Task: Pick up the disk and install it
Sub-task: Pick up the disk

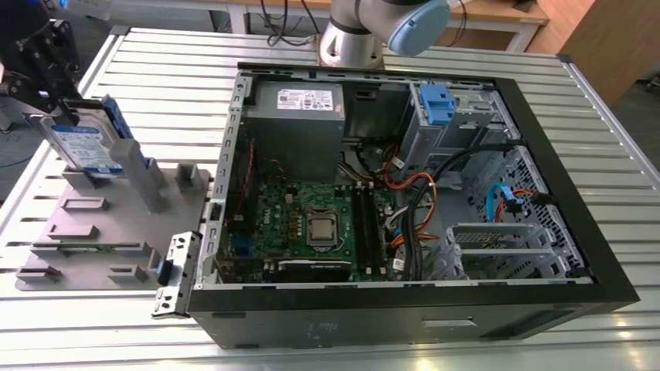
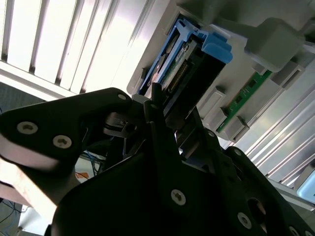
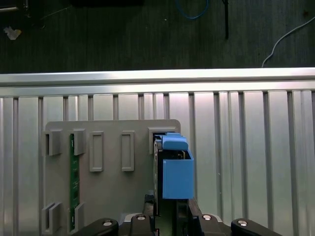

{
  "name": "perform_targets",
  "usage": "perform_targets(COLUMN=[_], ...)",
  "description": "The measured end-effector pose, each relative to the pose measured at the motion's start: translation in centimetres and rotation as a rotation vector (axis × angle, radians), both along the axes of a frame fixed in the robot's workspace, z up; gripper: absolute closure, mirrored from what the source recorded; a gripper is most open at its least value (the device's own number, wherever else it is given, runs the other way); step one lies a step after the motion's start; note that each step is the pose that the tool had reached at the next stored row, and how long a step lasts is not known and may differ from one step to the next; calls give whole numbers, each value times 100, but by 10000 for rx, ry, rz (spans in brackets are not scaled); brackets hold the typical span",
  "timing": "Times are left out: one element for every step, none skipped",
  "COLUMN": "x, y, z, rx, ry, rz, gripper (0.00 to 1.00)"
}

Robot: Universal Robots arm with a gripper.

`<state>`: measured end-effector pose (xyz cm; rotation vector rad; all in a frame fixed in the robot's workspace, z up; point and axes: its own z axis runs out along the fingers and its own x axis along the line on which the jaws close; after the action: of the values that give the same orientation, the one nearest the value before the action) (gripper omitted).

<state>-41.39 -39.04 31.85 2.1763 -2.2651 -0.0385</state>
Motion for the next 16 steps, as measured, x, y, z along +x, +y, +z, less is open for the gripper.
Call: perform_targets(x=[0,0,0,0,0,0,0,0,0,0,0,0,0,0,0,0], y=[0,0,0,0,0,0,0,0,0,0,0,0,0,0,0,0], z=[2,2,1,3,3,3,3,3,3,3,3,4,7,14,22,30], rx=[1,1,1,0,0,0,0,0,0,0,0,0,0,-2,-2,-1], ry=[-1,-2,-2,0,0,0,0,0,0,0,0,0,1,3,3,1], rz=[-1,-2,-3,-13,-24,-25,-26,-27,-29,-30,-31,-32,-33,-34,-35,-36], gripper=[65,65,65,65,65,65,65,65,65,65,65,65,65,65,65,65])
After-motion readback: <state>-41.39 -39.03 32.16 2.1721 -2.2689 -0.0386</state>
